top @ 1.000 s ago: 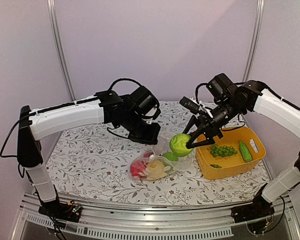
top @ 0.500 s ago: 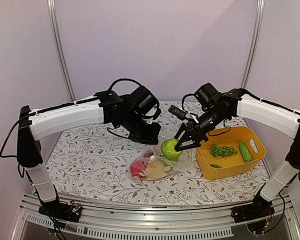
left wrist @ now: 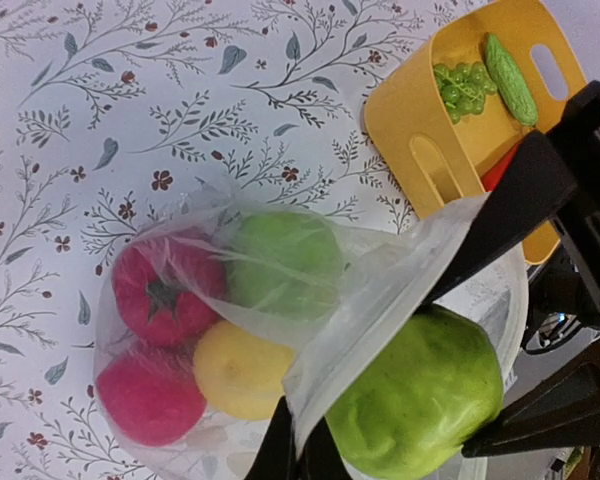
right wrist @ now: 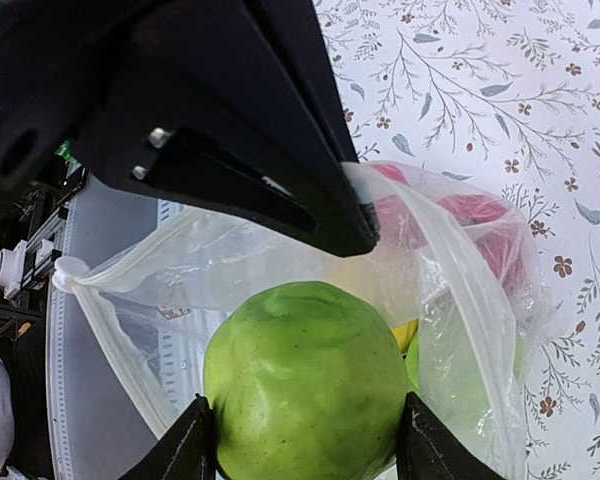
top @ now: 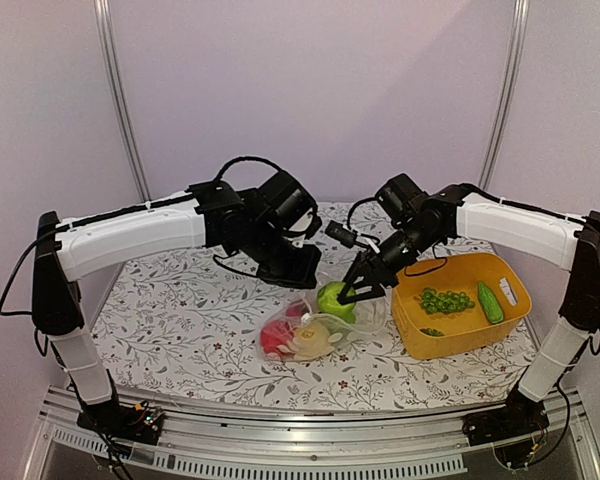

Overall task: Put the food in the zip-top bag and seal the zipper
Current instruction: Place the fake fruit in the zipper food storage bag, then adjust the zipper food storage bag at the center of the board, then pick up the fake fruit from the bin.

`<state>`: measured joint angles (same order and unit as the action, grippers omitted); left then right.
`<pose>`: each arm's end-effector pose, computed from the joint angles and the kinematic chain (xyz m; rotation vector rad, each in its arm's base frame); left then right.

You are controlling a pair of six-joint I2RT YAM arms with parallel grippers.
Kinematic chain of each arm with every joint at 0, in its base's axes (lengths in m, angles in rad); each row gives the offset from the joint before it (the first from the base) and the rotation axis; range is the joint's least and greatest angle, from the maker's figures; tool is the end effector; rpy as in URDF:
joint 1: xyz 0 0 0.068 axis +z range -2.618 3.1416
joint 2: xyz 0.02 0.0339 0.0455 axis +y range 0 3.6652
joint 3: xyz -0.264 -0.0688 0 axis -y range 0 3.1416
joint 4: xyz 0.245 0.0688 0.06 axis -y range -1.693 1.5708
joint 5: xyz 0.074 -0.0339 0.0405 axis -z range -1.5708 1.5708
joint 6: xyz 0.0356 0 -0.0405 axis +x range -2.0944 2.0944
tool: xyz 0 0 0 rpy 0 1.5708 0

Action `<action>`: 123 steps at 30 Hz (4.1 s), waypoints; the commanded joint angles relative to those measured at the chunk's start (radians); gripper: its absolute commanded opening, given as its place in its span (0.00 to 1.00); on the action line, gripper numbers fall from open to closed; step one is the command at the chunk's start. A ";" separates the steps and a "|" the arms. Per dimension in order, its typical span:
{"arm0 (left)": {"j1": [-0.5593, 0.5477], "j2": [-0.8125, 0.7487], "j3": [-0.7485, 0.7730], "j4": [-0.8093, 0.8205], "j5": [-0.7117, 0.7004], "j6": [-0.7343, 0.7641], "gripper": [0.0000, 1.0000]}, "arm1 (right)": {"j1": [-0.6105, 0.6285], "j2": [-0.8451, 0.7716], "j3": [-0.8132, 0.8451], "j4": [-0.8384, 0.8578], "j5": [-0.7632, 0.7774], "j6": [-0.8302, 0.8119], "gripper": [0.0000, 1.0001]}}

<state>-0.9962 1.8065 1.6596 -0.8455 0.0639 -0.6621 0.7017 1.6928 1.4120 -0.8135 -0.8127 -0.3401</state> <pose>0.2115 -0.3308 0.3020 0.4781 2.6798 -0.6559 0.2501 0.2452 0.2778 -1.5136 2.0978 1.2014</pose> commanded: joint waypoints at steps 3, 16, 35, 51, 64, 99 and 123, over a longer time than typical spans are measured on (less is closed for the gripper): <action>0.014 -0.026 -0.004 0.026 0.008 0.010 0.00 | 0.056 0.039 0.013 0.023 0.091 0.029 0.58; 0.020 -0.027 -0.042 0.035 -0.007 0.036 0.00 | 0.095 -0.009 0.054 -0.072 0.120 -0.033 0.80; 0.029 -0.059 -0.089 0.070 -0.007 0.040 0.00 | 0.103 -0.281 -0.212 -0.134 0.193 -0.274 0.70; 0.031 -0.072 -0.110 0.082 -0.005 0.035 0.00 | 0.250 -0.349 -0.334 0.064 0.423 -0.327 0.57; -0.039 -0.088 0.000 0.126 0.050 0.149 0.00 | 0.346 -0.357 -0.037 -0.039 0.557 -0.428 0.00; -0.036 0.038 0.186 -0.007 -0.022 0.198 0.00 | 0.275 -0.350 0.039 -0.049 0.315 -0.326 0.39; -0.034 0.069 0.175 -0.018 -0.001 0.211 0.00 | -0.477 -0.434 -0.135 -0.105 0.196 -0.274 0.46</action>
<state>-1.0332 1.8568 1.8252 -0.8520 0.0559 -0.4644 0.2619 1.2282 1.3266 -0.8909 -0.6594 -0.6128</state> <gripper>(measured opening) 0.004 0.462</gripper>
